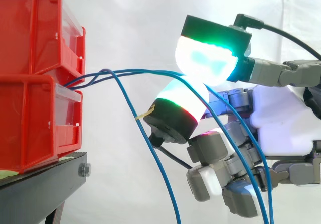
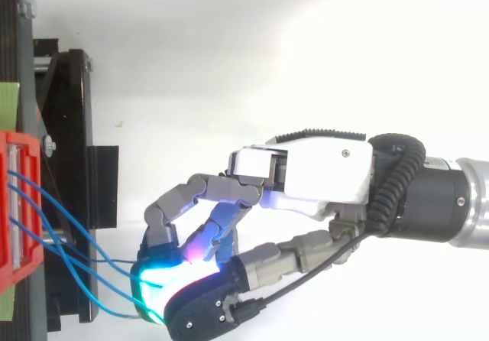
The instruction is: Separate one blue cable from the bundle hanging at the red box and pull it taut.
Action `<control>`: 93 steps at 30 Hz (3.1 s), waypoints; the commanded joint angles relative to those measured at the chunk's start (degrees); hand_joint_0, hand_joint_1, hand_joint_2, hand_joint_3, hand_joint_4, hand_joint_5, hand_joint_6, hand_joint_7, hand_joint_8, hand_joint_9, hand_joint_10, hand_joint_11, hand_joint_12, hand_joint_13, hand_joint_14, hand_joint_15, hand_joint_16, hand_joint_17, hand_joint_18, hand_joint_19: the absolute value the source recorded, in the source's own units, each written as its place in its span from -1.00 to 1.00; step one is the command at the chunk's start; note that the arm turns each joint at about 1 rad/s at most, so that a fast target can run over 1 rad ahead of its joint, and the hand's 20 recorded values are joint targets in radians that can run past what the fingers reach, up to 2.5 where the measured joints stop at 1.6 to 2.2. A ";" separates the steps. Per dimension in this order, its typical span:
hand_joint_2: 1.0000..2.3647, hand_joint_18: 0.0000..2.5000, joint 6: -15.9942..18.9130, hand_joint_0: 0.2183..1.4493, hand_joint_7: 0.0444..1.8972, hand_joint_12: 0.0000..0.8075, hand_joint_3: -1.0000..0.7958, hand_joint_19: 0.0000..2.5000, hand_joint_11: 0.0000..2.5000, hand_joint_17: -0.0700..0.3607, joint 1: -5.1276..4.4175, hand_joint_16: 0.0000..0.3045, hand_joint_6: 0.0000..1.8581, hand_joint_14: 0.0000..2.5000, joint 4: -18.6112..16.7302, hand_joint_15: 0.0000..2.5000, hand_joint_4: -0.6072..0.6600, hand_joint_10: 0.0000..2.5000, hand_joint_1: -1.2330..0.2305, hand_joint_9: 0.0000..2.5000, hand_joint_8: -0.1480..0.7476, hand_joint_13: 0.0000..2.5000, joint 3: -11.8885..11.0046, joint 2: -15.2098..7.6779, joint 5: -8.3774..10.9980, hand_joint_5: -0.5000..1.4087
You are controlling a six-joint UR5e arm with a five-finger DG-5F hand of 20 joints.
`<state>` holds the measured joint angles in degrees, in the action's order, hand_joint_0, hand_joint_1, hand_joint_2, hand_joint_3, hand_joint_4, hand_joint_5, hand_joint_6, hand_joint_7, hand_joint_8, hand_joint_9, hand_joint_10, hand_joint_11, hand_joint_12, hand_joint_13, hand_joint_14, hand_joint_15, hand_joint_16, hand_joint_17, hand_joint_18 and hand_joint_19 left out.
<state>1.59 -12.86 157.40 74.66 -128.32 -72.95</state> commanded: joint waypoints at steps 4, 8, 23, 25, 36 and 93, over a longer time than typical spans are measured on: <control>-0.96 -0.22 -0.01 -0.40 0.24 0.04 -0.02 -0.35 -0.13 -0.16 -0.06 -0.68 -0.10 -0.98 -0.16 -0.35 0.12 -0.98 -0.21 -0.27 0.18 -0.33 -0.04 0.00 0.00 -0.63; -0.96 -0.23 -0.01 -0.36 0.33 0.05 -0.04 -0.35 -0.12 -0.16 -0.06 -0.68 -0.07 -0.98 -0.16 -0.36 0.22 -0.98 -0.27 -0.28 0.19 -0.34 -0.04 0.00 0.00 -0.65; -0.96 -0.28 -0.09 -0.27 0.18 -0.10 -0.09 -0.51 0.03 -0.29 0.03 -0.76 -0.02 -0.98 -0.16 -0.40 0.16 -0.98 -0.28 -0.38 0.19 -0.37 -0.04 0.00 0.00 -0.68; -0.97 -0.33 -0.09 -0.27 0.18 -0.09 -0.10 -0.54 0.15 -0.28 -0.06 -0.75 -0.02 -0.98 0.02 -0.41 0.19 -0.99 -0.28 -0.39 0.20 -0.43 -0.04 0.00 0.00 -0.69; -0.97 -0.50 1.66 -0.23 0.14 -0.17 -0.16 -0.65 -0.41 -0.27 -0.06 -0.74 -0.01 -0.99 1.25 -0.67 0.13 -0.99 -0.32 -0.77 0.12 -0.71 0.05 0.09 -0.09 -0.70; -0.99 -0.26 13.97 -0.19 0.07 -0.01 -0.33 -0.41 0.14 -0.24 3.99 -0.73 -0.04 -0.98 5.82 -0.14 0.11 -0.99 -0.28 -0.27 0.13 -0.29 -0.04 0.97 -17.14 -0.70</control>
<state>15.59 -9.13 163.24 74.64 -127.30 -89.94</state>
